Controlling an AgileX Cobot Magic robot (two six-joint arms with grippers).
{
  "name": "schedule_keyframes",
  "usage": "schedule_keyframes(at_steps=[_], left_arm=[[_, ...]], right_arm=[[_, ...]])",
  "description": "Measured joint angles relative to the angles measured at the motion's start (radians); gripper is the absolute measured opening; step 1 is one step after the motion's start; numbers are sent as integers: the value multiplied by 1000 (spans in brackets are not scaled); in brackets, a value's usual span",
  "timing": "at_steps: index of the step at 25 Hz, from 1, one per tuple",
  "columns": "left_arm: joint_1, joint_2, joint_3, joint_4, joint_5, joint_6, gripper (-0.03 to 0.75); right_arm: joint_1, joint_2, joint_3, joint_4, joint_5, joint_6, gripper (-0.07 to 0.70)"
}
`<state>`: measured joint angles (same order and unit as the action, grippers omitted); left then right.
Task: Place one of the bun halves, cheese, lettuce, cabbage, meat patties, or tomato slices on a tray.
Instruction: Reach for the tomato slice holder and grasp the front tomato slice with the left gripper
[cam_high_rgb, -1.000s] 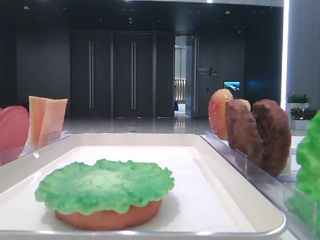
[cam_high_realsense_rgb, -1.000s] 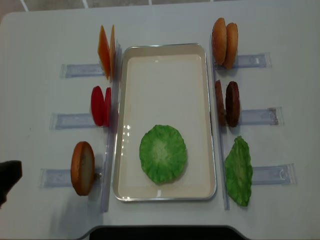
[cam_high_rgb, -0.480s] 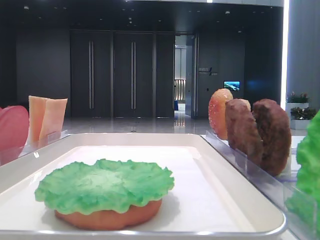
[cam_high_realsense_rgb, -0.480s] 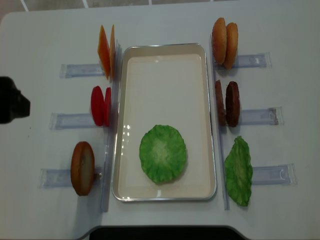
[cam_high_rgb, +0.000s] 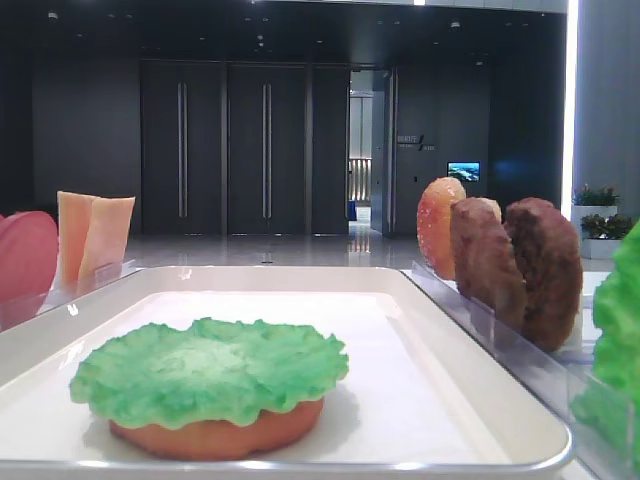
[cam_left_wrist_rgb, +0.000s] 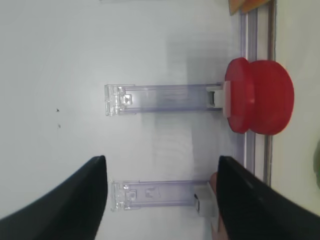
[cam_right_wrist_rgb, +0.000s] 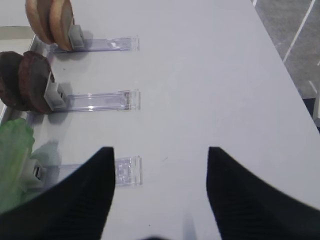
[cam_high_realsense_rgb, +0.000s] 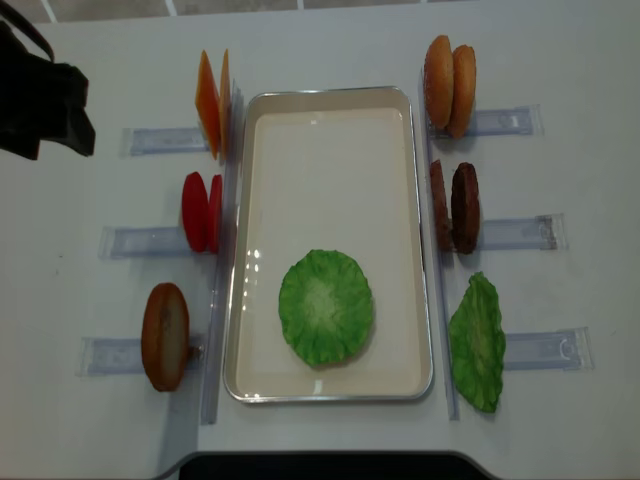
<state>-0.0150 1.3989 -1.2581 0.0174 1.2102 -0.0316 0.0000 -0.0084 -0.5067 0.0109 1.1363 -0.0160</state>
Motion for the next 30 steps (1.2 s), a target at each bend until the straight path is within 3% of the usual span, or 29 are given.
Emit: schedule_keyframes(at_steps=[9,20,23,30], left_arm=[[0,168,-57,63,9,-28,517],[-4,188,-67,96,10,-61,517],[-43,188,-67,112,10,-81,517],[-217,205,-67,118,10,-209,517]], right_arm=[[0,0,0,0,0,0,392],[0,0,0,0,0,0,392],[0,0,0,0,0,0,392],[0,0,0,0,-1,0,392]])
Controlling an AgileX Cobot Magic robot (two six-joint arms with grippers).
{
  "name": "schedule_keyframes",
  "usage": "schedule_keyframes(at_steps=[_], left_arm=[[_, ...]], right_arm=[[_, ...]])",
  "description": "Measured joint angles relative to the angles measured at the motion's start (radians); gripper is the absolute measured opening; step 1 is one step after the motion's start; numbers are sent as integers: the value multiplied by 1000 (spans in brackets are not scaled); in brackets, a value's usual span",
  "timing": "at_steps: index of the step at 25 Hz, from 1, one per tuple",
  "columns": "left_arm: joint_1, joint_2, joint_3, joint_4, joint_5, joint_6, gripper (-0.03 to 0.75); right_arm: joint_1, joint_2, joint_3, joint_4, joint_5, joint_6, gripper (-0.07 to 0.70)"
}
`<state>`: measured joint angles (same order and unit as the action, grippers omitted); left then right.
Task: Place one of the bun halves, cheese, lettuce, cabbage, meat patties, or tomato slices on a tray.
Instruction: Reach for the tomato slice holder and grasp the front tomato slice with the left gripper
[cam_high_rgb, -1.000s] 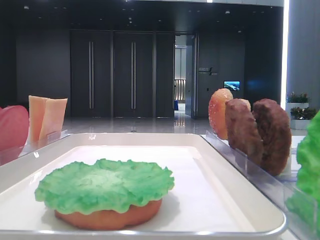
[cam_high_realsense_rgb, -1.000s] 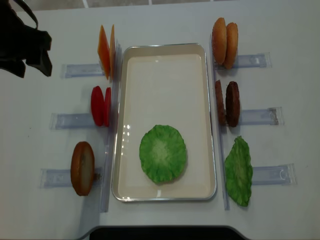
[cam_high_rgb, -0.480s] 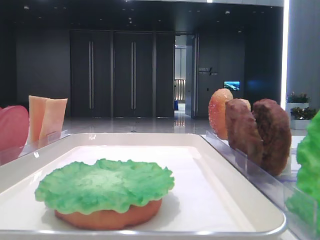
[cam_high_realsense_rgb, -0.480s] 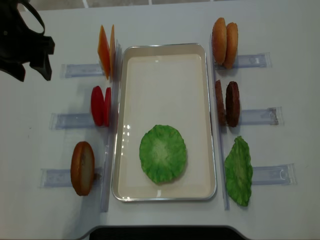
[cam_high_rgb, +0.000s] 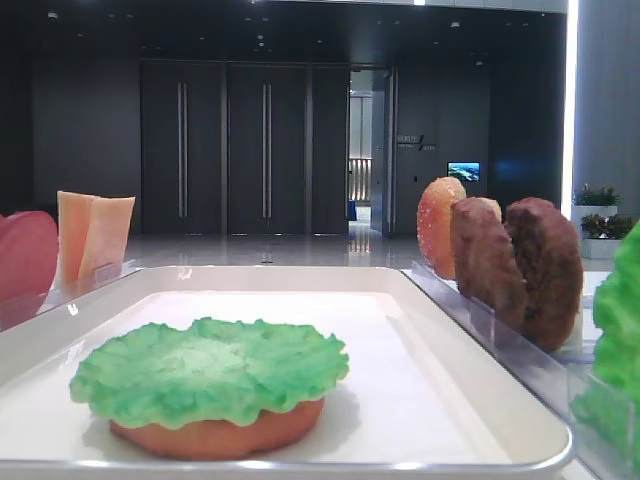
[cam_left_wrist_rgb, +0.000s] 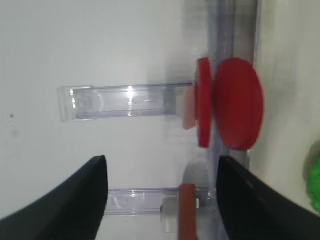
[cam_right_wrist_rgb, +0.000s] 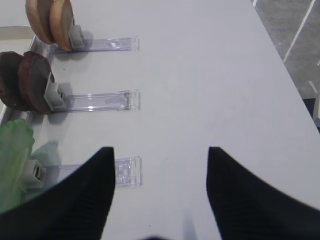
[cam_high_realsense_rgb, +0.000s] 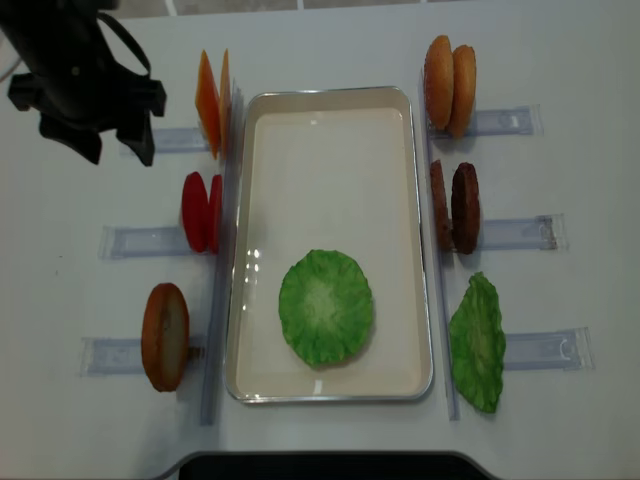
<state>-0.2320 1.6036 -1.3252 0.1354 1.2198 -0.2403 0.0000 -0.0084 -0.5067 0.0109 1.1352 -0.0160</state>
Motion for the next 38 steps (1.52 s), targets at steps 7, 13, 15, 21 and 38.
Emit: schedule_keyframes(at_steps=[7,13,15,21,38], left_arm=[[-184,47,0,0,0,-142,517],[-225,88,-2,-4,-10,-208,517],[-225,99,-2,-3,-27,-214,517],[-225,118,-2,-3,-108,-236,517],[-225,187,-2,34,-117,-237,517]], right_arm=[[0,0,0,0,-1,0,392],[0,0,0,0,-1,0,392],[0,0,0,0,-1,0,392],[0,0,0,0,-1,0,392],[0,0,0,0,-1,0,392]])
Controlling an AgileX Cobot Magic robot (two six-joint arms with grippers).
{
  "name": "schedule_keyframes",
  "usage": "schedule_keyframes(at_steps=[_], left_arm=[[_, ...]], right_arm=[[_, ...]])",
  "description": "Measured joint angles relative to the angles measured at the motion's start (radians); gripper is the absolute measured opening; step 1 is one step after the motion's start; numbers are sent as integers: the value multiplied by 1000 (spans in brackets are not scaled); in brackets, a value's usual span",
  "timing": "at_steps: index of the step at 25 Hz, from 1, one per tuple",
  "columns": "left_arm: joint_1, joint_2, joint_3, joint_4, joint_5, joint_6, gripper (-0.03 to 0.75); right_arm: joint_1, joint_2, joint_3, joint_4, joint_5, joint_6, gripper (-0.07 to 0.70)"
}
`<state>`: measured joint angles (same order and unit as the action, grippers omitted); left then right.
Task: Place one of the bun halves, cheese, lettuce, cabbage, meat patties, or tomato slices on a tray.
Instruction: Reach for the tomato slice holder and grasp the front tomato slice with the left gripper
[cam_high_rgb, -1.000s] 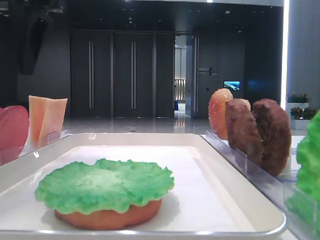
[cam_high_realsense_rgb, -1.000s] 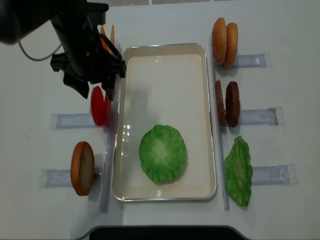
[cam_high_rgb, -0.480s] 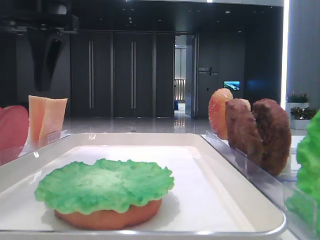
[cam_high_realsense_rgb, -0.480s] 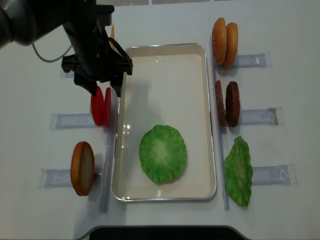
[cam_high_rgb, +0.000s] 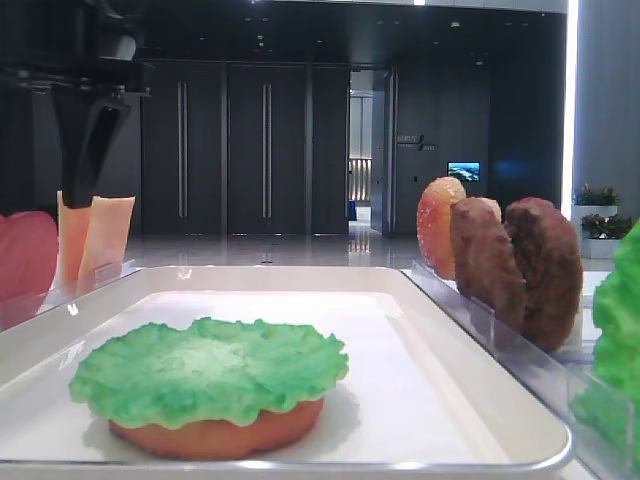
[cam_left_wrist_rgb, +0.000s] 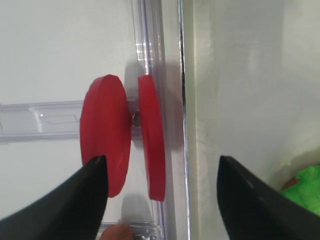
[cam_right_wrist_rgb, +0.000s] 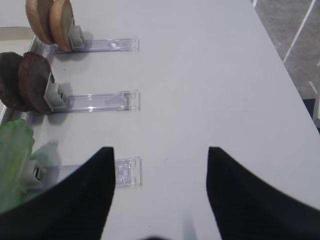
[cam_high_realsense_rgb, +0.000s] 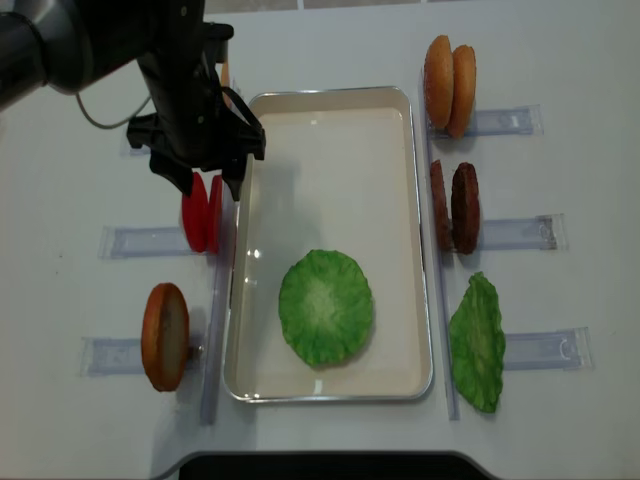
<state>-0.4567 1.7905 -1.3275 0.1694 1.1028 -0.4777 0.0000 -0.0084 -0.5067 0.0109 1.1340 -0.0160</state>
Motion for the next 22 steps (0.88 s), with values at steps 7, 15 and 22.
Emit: schedule_keyframes(at_steps=[7,15,22], left_arm=[[0,37,0,7,-18,4,517],[0,71,0,-3,9,32,517],[0,71,0,10,12,43,455]], right_arm=[[0,0,0,0,0,0,392],[0,0,0,0,0,0,392],[0,0,0,0,0,0,392]])
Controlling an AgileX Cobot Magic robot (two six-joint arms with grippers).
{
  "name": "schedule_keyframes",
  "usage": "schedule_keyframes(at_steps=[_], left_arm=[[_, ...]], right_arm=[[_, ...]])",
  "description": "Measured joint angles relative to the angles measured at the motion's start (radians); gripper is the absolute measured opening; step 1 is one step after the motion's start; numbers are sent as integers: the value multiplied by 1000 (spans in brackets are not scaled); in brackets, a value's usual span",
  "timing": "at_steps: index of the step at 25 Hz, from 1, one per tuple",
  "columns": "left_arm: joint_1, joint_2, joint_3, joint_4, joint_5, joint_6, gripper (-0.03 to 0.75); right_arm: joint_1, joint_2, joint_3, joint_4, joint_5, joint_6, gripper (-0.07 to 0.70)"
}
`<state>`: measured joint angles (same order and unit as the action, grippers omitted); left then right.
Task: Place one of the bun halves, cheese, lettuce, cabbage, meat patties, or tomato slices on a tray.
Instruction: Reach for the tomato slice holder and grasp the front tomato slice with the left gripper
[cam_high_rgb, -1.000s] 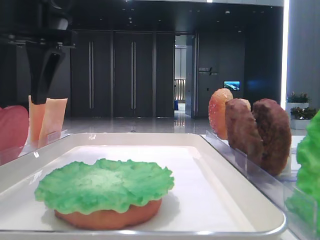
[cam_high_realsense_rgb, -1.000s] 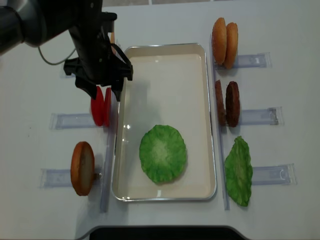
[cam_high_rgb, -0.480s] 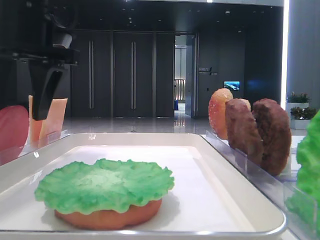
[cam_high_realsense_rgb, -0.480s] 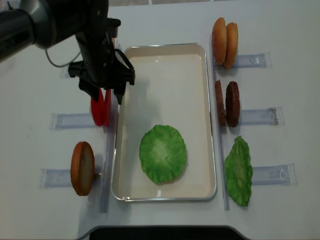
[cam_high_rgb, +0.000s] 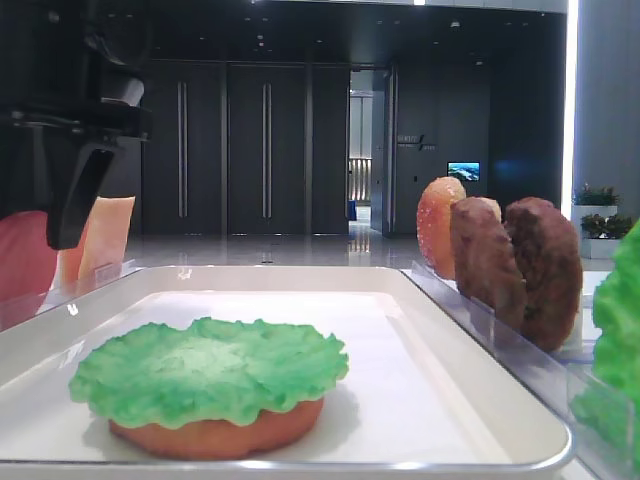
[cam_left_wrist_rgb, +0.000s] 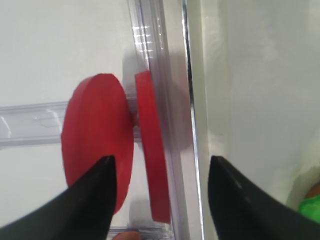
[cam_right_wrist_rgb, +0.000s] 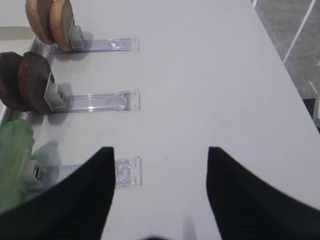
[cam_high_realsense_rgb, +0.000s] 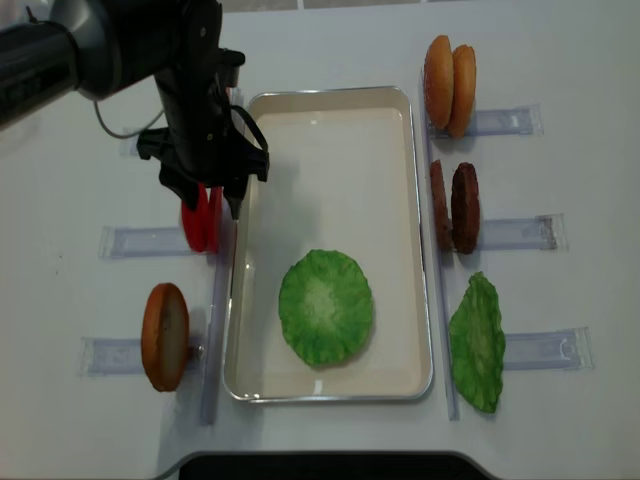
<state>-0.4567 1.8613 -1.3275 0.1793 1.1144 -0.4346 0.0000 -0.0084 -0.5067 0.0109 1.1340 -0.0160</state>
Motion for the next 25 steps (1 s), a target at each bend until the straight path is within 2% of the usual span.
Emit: schedule_keyframes(at_steps=[7,16,21,25], left_arm=[[0,0,0,29,26,8,273],[0,0,0,46,29,23,72],[0,0,0,50,33,26,63],[0,0,0,50,63,27,63]], right_arm=[[0,0,0,0,0,0,392],[0,0,0,0,0,0,392],[0,0,0,0,0,0,392],[0,0,0,0,0,0,392]])
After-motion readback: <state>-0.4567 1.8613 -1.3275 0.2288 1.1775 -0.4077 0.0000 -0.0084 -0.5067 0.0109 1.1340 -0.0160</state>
